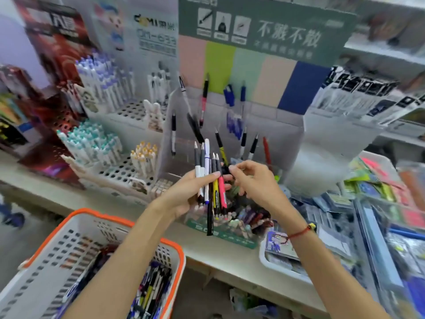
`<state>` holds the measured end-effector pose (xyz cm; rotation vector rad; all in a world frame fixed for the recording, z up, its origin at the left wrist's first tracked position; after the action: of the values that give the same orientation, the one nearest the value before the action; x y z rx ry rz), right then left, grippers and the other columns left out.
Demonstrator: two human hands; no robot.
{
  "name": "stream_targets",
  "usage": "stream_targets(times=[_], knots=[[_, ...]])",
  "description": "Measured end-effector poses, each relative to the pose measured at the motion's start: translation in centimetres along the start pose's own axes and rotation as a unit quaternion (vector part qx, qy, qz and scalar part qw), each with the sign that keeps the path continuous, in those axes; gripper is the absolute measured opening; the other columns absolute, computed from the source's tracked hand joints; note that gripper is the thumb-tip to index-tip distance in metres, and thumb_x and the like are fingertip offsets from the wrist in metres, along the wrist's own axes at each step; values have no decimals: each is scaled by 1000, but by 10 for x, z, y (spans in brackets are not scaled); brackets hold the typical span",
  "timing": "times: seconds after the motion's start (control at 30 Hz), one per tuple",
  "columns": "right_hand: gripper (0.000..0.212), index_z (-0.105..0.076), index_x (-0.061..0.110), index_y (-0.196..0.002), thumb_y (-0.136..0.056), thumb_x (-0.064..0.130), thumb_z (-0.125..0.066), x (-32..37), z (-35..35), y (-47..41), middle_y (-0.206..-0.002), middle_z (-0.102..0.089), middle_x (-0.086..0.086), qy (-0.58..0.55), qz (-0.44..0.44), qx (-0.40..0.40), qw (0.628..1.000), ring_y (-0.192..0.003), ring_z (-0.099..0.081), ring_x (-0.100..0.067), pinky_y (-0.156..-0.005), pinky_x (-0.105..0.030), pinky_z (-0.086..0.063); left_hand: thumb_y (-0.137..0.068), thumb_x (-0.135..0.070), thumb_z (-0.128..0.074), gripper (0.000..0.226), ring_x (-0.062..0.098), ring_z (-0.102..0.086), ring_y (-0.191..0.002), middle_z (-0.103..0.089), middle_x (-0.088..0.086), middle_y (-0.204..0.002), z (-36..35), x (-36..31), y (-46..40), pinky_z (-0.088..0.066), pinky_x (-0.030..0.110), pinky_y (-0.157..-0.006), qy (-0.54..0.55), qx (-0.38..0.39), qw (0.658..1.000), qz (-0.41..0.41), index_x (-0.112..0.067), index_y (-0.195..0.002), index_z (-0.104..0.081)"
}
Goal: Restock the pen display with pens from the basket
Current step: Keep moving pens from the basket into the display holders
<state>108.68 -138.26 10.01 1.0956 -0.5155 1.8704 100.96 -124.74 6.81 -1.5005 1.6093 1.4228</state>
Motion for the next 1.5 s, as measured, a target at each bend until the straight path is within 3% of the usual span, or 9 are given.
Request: stream_targets(times=[0.13,0.27,0.43,0.53,0.7,0.9,1.03,1.27,1.5], knots=[[26,-72,20,-96,-95,41,-57,-3,5,-7,-73,-70,9,19,-39,76,996,-55,-59,4,-50,-7,-38,-98,-17,-54,30,24,-69,-104,-72,14,-110,-11,0,-7,-58,38,-85,-48,31,998,19,-11,-127,-58],[28,-77,20,-98,-92,42,-62,-6,6,-16,-89,-75,4,40,-37,55,997,-84,-61,6,-61,-7,-37,-98,-16,-53,28,21,-71,-99,-73,13,-106,-11,-1,-11,-61,32,-76,-42,36,998,22,-12,-126,-58],[25,-73,16,-91,-96,34,-56,-6,10,-15,-80,-69,4,-74,-9,-48,996,-67,-59,1,-59,-12,-41,-98,-17,-54,29,19,-72,-89,-74,9,-107,-7,-2,-13,-61,31,-72,-15,22,1000,5,-14,-127,-57],[27,-58,9,-88,-104,25,-43,-5,22,-18,-63,-53,0,-213,-37,-98,971,-40,-40,-1,-41,-14,-31,-99,-14,-53,30,20,-73,-85,-74,8,-105,-1,2,-15,-61,32,-72,63,-16,998,-9,-16,-128,-55],[20,-52,12,-102,-106,22,-35,-1,39,-25,-77,-63,0,-242,-29,-168,955,-45,-52,-3,-41,-13,-37,-100,-13,-50,31,17,-73,-88,-75,5,-99,7,9,-19,-61,30,-74,124,-69,988,-52,-14,-131,-54],[18,-57,18,-109,-105,19,-39,2,32,-37,-91,-69,2,-179,32,-193,964,-61,-66,-8,-49,-15,-46,-101,-14,-48,31,17,-73,-90,-75,4,-102,16,1,-23,-60,29,-73,137,-90,983,-78,-14,-132,-53],[17,-55,16,-103,-105,21,-39,0,52,-39,-87,-67,2,-152,41,-278,948,-57,-62,-2,-49,-14,-46,-101,-14,-49,31,17,-73,-92,-76,2,-101,17,-3,-22,-60,30,-75,128,-78,985,-80,-16,-131,-52],[21,-55,11,-97,-104,25,-41,-27,79,-34,-74,-60,3,-97,48,-344,933,-49,-55,1,-53,-16,-42,-101,-15,-49,31,16,-72,-94,-75,1,-103,0,-8,-29,-60,30,-79,111,-41,990,-77,-18,-131,-53],[20,-55,12,-93,-104,25,-43,-43,89,-25,-73,-58,3,-28,71,-351,933,-52,-54,2,-59,-23,-48,-100,-14,-50,28,16,-73,-91,-75,2,-102,-22,-4,-39,-61,30,-74,114,-9,992,-59,-18,-128,-55]])
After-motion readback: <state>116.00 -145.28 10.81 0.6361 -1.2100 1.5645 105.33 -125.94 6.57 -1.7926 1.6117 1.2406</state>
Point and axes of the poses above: each hand's wrist, its own y-axis away from the middle knuckle, its own z-axis out of the back of the hand, x = y × z, the point moved 2 cm from there along -y, towards the middle knuckle
